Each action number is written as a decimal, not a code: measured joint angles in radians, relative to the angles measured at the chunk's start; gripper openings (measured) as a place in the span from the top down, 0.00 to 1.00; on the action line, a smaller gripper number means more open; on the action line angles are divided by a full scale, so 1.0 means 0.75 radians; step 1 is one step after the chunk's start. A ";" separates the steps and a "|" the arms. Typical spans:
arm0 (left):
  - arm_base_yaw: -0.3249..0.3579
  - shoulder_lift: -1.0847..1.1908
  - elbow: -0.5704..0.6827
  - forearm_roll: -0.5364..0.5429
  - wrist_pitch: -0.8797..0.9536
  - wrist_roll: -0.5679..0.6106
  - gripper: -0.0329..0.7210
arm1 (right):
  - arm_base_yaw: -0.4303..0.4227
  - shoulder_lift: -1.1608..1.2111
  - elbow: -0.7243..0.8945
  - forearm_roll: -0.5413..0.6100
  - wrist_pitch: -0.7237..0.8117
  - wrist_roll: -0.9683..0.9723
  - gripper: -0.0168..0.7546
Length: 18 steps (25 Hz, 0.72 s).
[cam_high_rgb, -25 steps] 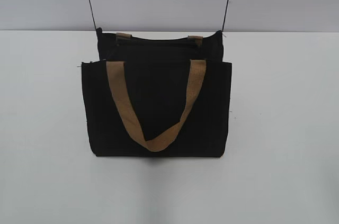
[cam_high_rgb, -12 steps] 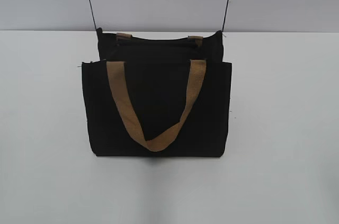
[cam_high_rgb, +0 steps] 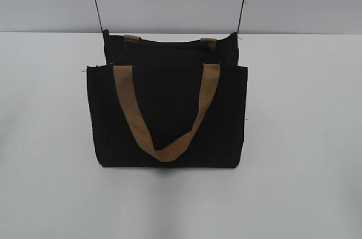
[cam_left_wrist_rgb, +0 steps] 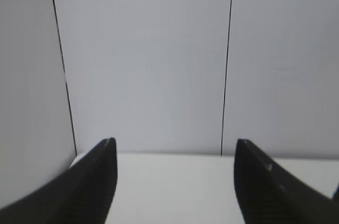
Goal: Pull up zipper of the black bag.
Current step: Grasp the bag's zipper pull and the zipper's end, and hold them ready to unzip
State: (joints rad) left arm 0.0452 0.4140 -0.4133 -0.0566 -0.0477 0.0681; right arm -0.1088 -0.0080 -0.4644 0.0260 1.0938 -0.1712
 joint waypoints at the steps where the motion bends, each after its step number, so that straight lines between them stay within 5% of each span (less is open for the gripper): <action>1: 0.000 0.082 0.043 0.001 -0.124 0.000 0.28 | 0.000 0.000 0.000 0.000 0.000 0.000 0.21; 6: 0.000 0.569 0.122 0.120 -0.506 -0.120 0.38 | 0.000 0.000 0.000 0.000 0.000 0.000 0.21; 11: 0.000 1.072 0.105 0.598 -0.876 -0.483 0.41 | 0.000 0.000 0.000 0.000 0.000 0.000 0.21; 18: 0.000 1.615 -0.056 1.313 -1.143 -0.793 0.43 | 0.000 0.000 0.000 0.000 0.000 0.000 0.21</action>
State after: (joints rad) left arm 0.0452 1.6252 -0.4551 0.9280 -0.9050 -0.5268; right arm -0.1088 -0.0080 -0.4644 0.0260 1.0938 -0.1712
